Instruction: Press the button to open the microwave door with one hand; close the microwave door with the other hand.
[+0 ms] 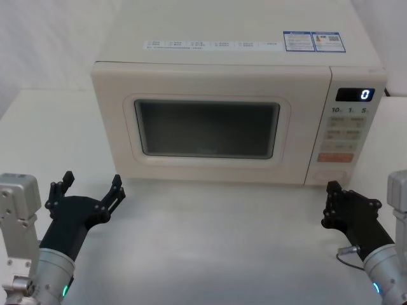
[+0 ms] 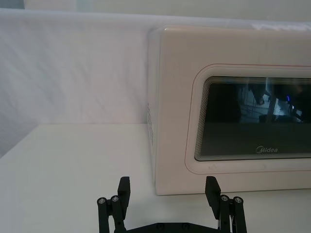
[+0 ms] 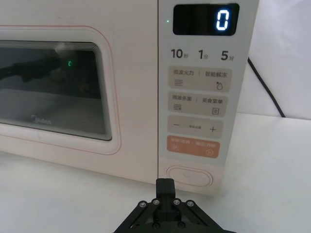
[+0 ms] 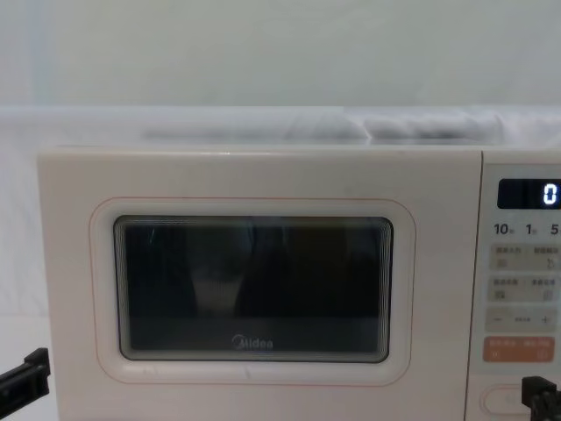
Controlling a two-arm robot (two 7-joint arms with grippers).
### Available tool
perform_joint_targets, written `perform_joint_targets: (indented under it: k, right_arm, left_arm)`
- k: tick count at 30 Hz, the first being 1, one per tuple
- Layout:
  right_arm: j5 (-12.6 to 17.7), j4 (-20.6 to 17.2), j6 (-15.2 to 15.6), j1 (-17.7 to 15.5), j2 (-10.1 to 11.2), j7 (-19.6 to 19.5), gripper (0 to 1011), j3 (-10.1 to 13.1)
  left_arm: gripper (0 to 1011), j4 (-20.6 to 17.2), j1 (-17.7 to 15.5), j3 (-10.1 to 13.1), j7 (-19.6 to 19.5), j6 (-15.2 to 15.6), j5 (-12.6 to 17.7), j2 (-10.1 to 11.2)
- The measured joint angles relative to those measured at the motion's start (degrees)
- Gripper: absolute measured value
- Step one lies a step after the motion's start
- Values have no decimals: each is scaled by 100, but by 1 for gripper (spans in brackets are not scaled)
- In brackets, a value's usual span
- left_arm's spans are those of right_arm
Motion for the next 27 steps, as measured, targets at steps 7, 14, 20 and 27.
perform_joint_targets:
  k: [7,14,20,27]
  right_arm:
    - [23,358,-97,219,-99,74,0,78]
    - [40,710,-192,420,-182,93,0,134]
    - [25,906,-257,566,-231,98,0,148]
    - [-13,1148,-321,734,-294,99,0,158]
  left_arm:
    - [1007,0,0,0,0,0,0,0]
    - [1007,0,0,0,0,0,0,0]
    - [1007,0,0,0,0,0,0,0]
    - [1007,0,0,0,0,0,0,0]
